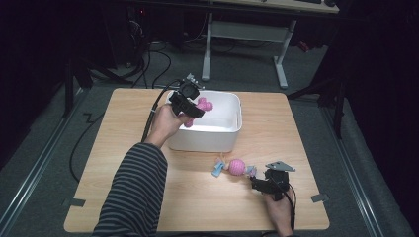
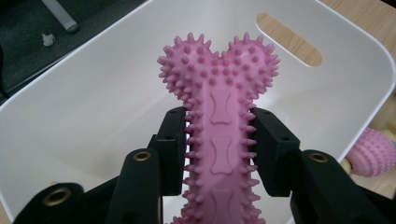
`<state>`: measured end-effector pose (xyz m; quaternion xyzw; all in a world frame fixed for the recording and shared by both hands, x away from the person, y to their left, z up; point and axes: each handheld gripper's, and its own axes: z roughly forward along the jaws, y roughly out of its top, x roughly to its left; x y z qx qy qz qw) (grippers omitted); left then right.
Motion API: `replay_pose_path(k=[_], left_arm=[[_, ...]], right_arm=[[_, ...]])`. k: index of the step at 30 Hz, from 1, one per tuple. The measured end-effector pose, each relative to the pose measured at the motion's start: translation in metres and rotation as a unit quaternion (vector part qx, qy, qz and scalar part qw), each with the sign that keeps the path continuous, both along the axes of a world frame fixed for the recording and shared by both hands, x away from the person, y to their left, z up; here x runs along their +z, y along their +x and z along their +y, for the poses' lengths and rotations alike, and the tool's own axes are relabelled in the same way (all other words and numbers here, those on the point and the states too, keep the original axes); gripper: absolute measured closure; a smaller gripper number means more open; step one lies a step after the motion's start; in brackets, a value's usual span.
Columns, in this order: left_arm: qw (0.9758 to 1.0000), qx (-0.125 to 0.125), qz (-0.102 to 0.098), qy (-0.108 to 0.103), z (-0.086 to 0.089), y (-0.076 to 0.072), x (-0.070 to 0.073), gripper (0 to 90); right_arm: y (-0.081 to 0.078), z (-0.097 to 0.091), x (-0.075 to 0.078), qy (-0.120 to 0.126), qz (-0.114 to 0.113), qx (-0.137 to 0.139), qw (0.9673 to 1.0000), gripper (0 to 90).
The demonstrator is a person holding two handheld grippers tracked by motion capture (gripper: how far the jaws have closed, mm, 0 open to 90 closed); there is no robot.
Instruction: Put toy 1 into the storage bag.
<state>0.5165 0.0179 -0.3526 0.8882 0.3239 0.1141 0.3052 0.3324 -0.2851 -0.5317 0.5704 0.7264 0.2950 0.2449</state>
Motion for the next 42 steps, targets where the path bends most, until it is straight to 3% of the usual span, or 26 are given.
replay_pose_path(k=[8,42], left_arm=[[0.9999,0.007,0.011,0.0,-0.001,0.006,-0.013,58.3],[0.9995,0.016,0.025,0.006,0.0,0.011,-0.033,57.6]], right_arm=[[0.0,0.0,0.0,0.0,0.0,0.0,1.0,16.3],[0.0,0.0,0.0,-0.001,0.001,0.0,1.0,16.3]])
